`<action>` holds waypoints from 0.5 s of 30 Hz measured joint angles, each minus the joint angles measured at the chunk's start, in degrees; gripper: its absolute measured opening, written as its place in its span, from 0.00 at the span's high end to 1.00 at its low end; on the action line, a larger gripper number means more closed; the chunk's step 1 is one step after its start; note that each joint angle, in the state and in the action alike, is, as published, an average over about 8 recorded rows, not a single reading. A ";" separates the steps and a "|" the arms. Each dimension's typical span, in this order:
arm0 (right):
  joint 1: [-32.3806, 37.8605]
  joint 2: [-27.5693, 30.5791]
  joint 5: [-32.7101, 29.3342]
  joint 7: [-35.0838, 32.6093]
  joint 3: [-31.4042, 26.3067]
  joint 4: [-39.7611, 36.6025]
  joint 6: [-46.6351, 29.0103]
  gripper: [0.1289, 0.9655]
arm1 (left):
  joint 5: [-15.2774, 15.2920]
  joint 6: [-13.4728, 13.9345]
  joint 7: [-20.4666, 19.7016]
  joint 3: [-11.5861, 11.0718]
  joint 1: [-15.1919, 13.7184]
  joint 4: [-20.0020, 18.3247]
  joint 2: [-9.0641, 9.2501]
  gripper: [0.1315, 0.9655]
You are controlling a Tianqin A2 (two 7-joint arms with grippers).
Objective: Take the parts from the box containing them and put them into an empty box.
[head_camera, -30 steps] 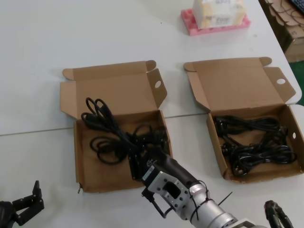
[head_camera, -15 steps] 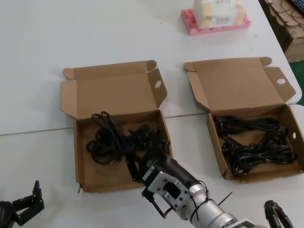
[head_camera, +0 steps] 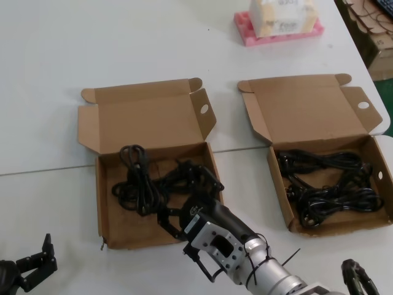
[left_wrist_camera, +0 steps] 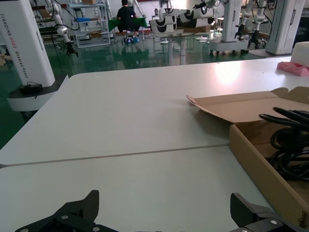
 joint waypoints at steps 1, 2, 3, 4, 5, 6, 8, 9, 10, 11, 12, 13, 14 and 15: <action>-0.07 0.02 0.20 0.00 0.09 0.04 0.00 0.60 | 0.00 0.00 0.00 0.00 0.00 0.00 0.00 0.00; -0.18 0.04 0.49 0.00 0.22 0.11 0.01 0.57 | 0.00 0.00 0.00 0.00 0.00 0.00 0.00 0.00; -0.31 0.08 0.85 0.00 0.39 0.18 0.01 0.54 | 0.00 0.00 0.00 0.00 0.00 0.00 0.00 0.00; -0.46 0.11 1.28 0.00 0.58 0.28 0.02 0.54 | 0.00 0.00 0.00 0.00 0.00 0.00 0.00 0.00; -0.66 0.16 1.82 0.00 0.83 0.39 0.03 0.51 | 0.00 0.00 0.00 0.00 0.00 0.00 0.00 0.00; -0.89 0.22 2.44 0.00 1.11 0.53 0.04 0.48 | 0.00 0.00 0.00 0.00 0.00 0.00 0.00 0.00; -1.37 0.34 3.75 0.00 1.71 0.81 0.06 0.42 | 0.00 0.00 0.00 0.00 0.00 0.00 0.00 0.00; -1.63 0.40 4.47 0.00 2.04 0.97 0.07 0.39 | 0.00 0.00 0.00 0.00 0.00 0.00 0.00 0.00; -1.90 0.46 5.20 0.00 2.37 1.13 0.08 0.36 | 0.00 0.00 0.00 0.00 0.00 0.00 0.00 0.00; -2.18 0.54 5.98 0.00 2.73 1.30 0.10 0.32 | 0.00 0.00 0.00 0.00 0.00 0.00 0.00 0.00; -2.48 0.61 6.79 0.00 3.10 1.48 0.11 0.29 | 0.00 0.00 0.00 0.00 0.00 0.00 0.00 0.00; -2.77 0.68 7.58 0.00 3.46 1.65 0.12 0.29 | 0.00 0.00 0.00 0.00 0.00 0.00 0.00 0.00; -3.07 0.75 8.42 0.00 3.84 1.83 0.14 0.27 | 0.00 0.00 0.00 0.00 0.00 0.00 0.00 0.00; -3.38 0.83 9.26 0.00 4.22 2.01 0.15 0.25 | 0.00 0.00 0.01 0.00 0.00 0.00 0.00 0.00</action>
